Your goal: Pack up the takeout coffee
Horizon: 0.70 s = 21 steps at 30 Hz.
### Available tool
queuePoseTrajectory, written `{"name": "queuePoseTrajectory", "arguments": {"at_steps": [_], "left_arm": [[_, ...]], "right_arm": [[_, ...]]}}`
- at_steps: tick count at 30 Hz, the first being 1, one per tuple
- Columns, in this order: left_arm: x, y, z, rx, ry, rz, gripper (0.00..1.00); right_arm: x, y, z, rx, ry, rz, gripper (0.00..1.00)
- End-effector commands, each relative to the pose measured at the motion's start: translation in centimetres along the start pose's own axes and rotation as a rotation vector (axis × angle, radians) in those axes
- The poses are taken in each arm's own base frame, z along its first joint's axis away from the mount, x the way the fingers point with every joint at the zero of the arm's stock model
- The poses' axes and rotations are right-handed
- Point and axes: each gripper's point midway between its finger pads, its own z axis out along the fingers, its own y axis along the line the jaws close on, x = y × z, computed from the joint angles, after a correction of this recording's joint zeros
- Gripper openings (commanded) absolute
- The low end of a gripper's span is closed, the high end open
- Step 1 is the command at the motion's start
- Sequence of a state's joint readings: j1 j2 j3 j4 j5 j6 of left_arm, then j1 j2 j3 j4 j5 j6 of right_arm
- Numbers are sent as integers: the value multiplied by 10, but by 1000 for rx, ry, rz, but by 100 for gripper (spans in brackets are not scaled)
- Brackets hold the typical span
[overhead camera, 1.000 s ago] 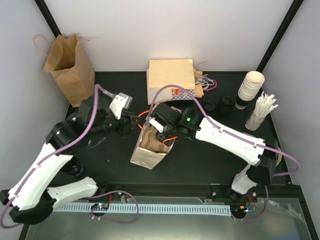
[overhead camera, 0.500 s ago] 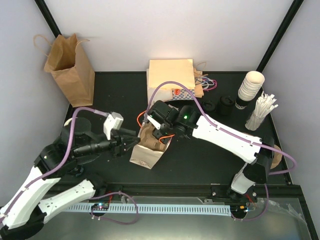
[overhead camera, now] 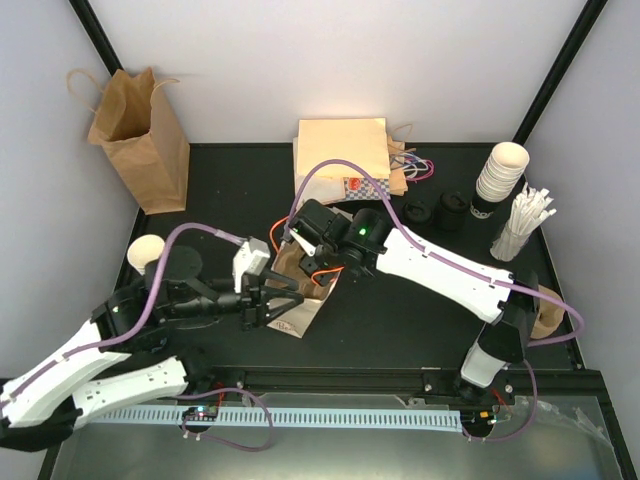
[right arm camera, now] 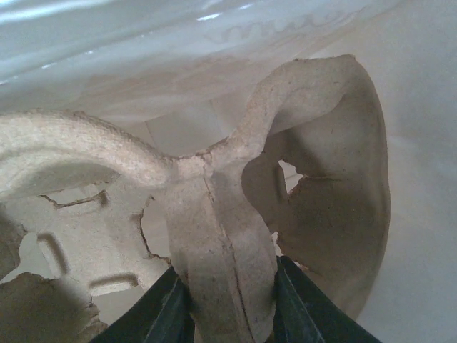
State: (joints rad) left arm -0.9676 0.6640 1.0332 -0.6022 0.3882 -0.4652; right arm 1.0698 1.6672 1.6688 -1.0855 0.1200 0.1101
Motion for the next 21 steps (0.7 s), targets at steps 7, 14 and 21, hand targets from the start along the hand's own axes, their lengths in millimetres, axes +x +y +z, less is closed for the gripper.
{"name": "queuePoseTrajectory", "arguments": {"at_steps": [7,14,21], "left_arm": [[0,33,37,-277,56,198,31],[-11,49,37,-369,9,324,31],[-14,44,34,-344,-19,359,33]], "right_arm": [[-8,4,-2,-25,-9,25,31],[-8,4,-6,-30,-15,23,31],[-9,4,-5,-29,-15,15,31]]}}
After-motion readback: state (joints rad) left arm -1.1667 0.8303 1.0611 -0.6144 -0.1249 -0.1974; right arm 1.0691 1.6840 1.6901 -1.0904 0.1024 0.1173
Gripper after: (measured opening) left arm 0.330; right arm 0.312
